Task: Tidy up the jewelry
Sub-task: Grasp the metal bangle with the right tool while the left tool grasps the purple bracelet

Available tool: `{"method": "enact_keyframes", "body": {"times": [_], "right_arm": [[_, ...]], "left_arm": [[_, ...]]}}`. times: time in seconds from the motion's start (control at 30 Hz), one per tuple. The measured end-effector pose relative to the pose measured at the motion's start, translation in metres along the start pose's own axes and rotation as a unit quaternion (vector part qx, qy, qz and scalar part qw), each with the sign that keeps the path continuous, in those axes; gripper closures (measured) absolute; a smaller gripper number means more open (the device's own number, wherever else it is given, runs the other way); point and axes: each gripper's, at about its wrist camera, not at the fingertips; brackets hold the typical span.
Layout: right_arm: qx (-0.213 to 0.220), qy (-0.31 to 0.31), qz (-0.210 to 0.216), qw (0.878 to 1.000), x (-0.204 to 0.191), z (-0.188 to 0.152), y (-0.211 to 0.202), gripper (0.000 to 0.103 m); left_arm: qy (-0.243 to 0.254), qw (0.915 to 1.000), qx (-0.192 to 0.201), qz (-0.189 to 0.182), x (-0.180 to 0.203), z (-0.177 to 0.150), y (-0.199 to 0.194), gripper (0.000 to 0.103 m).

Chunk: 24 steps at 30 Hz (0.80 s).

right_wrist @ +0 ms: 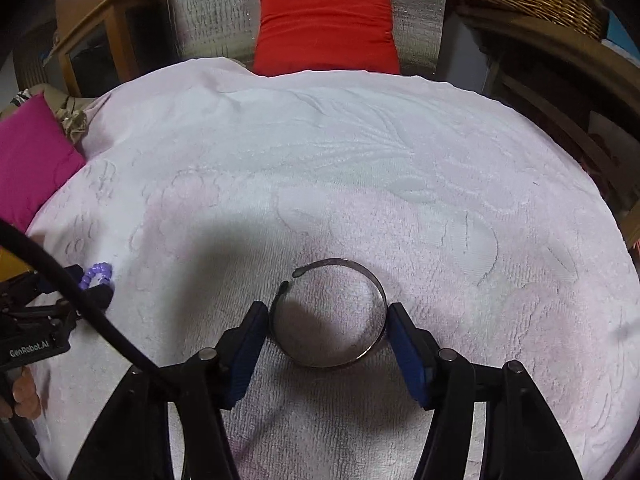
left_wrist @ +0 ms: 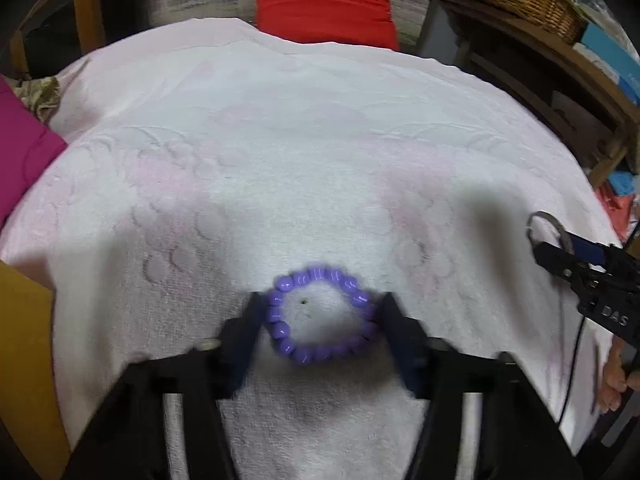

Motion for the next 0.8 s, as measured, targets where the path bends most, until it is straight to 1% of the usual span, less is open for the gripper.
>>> {"method": "enact_keyframes", "body": {"times": [0.03,0.2,0.27,0.33,0.5,0.57,0.67,0.73,0.77,0.8], "right_arm": [[0.0,0.002,0.001,1.0,0.0,0.001,0.0,0.039],[0.006,0.017,0.012,1.0,-0.002,0.004,-0.006,0.039],[0.012,0.019,0.016,1.0,-0.006,0.005,-0.009,0.039],[0.018,0.015,0.017,1.0,-0.012,0.006,-0.012,0.039],[0.029,0.009,0.023,0.999,-0.024,0.009,-0.02,0.039],[0.032,0.008,0.023,0.999,-0.026,0.008,-0.023,0.039],[0.033,0.008,0.024,0.999,-0.029,0.007,-0.026,0.039],[0.033,0.008,0.022,0.999,-0.029,0.006,-0.027,0.039],[0.031,0.007,0.022,0.999,-0.029,0.005,-0.027,0.039],[0.029,0.007,0.022,0.999,-0.029,0.005,-0.026,0.039]], "left_arm": [[-0.004,1.0,0.0,-0.007,0.0,0.0,-0.001,0.063],[-0.002,1.0,0.004,-0.002,-0.003,-0.002,-0.01,0.077],[-0.001,0.9999,0.01,0.0,-0.008,-0.005,-0.017,0.08],[-0.002,0.9999,0.017,-0.002,-0.011,-0.006,-0.025,0.086],[0.001,0.9994,0.034,-0.005,-0.013,-0.008,-0.042,0.091],[0.001,0.9993,0.037,-0.006,-0.015,-0.01,-0.046,0.091],[0.012,0.9993,0.035,0.011,-0.017,-0.014,-0.05,0.091],[0.011,0.9993,0.028,0.021,-0.022,-0.016,-0.052,0.091],[0.01,0.9993,0.026,0.025,-0.024,-0.016,-0.052,0.089],[0.008,0.9992,0.022,0.032,-0.026,-0.016,-0.05,0.077]]}}
Point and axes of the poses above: each gripper's, at about its wrist camera, not at the fingertips, and y roughly the way its jaws point, x to its right, z to its top, and after that the axes turned 6 degrees about x, right-handed
